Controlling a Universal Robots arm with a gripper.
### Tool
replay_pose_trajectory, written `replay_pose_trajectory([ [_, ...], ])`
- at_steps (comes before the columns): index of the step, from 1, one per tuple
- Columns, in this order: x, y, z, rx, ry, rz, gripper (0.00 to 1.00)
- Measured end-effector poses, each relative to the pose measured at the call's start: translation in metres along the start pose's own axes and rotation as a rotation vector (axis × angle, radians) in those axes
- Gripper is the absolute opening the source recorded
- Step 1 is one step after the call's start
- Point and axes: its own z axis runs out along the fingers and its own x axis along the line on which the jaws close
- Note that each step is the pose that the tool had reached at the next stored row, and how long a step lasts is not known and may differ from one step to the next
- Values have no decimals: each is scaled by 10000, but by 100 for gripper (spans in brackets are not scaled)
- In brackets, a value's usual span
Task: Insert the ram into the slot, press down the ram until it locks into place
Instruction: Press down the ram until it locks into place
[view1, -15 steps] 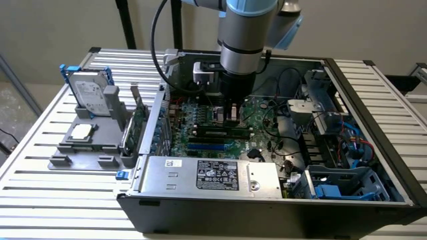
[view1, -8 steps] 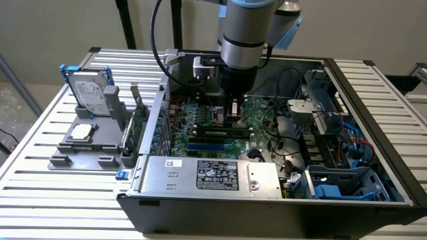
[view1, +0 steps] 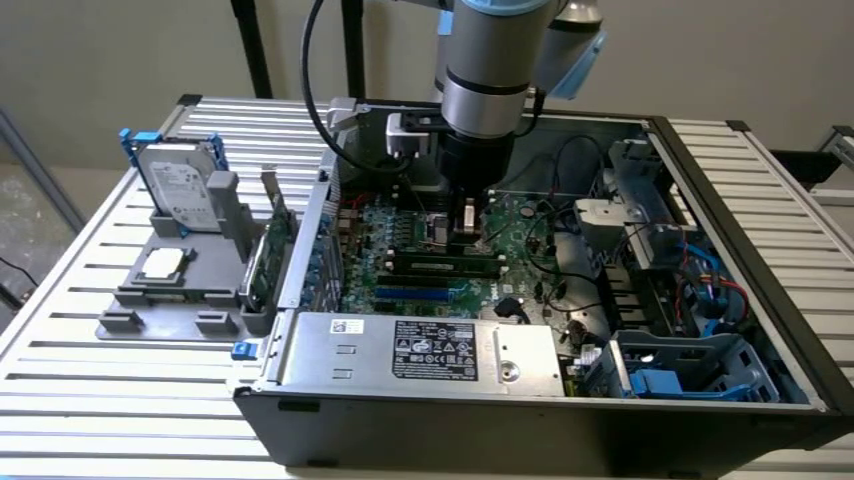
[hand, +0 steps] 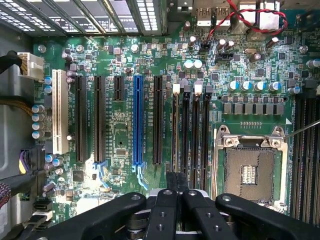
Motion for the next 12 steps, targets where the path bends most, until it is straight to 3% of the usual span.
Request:
replay_pose_trajectory([
  [12,-5,33,39,6,1,0,11],
])
